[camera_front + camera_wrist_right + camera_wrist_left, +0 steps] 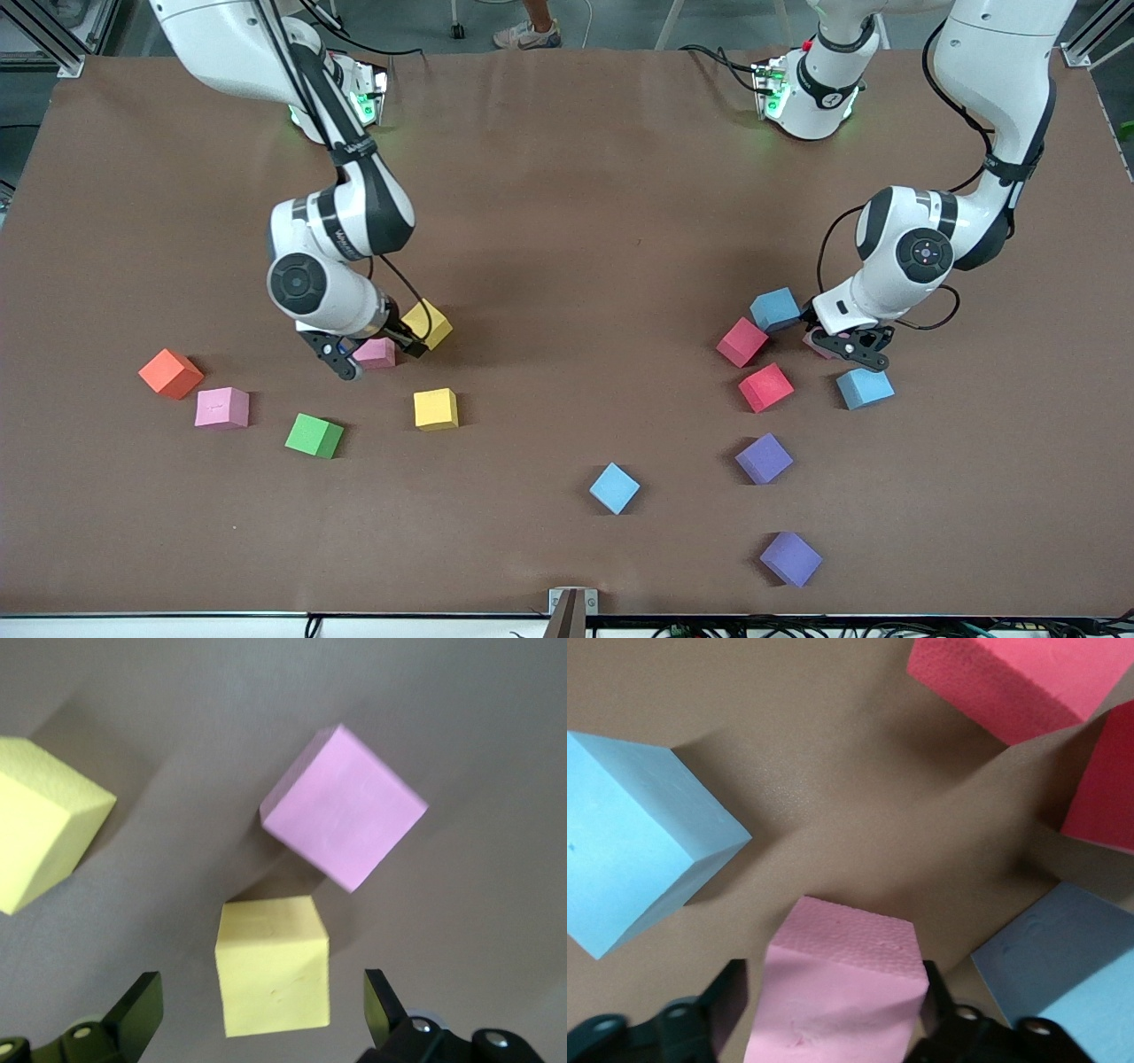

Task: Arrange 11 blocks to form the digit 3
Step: 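Grasp the yellow block with the right gripper while the left gripper grasps the pink block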

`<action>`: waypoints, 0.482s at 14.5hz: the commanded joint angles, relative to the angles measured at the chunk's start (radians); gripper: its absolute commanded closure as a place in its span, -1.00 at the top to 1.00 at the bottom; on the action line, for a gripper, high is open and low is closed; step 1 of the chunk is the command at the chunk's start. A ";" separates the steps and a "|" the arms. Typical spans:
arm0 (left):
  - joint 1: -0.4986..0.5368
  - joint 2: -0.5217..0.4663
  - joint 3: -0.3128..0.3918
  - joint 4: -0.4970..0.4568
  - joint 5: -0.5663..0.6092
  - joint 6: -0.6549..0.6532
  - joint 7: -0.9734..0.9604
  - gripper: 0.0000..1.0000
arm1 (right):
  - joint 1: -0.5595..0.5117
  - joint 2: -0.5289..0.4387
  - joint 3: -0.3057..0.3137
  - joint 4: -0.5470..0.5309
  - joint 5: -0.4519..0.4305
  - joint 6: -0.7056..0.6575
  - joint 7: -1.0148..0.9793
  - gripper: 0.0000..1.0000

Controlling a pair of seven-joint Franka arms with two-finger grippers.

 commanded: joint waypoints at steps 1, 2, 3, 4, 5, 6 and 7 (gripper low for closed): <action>0.005 -0.009 -0.001 -0.006 0.021 0.009 -0.014 -0.12 | 0.019 0.017 -0.009 -0.012 0.016 0.031 0.044 1.00; 0.007 -0.013 -0.002 -0.006 0.021 -0.002 -0.020 -0.21 | 0.016 0.020 -0.009 -0.015 0.016 0.036 0.044 1.00; 0.008 -0.025 -0.002 -0.001 0.021 -0.022 -0.021 -0.28 | 0.016 0.022 -0.009 -0.021 0.016 0.037 0.043 1.00; 0.010 -0.050 -0.002 0.005 0.021 -0.054 -0.018 -0.31 | 0.016 0.023 -0.009 -0.027 0.016 0.050 0.044 1.00; 0.008 -0.076 -0.002 0.012 0.018 -0.097 -0.020 -0.32 | 0.018 0.023 -0.009 -0.039 0.016 0.065 0.044 1.00; 0.008 -0.100 -0.002 0.029 0.015 -0.152 -0.023 -0.32 | 0.019 0.022 -0.009 -0.047 0.016 0.074 0.044 1.00; 0.004 -0.126 -0.002 0.057 0.014 -0.221 -0.039 -0.33 | 0.021 0.022 -0.009 -0.052 0.016 0.077 0.046 1.00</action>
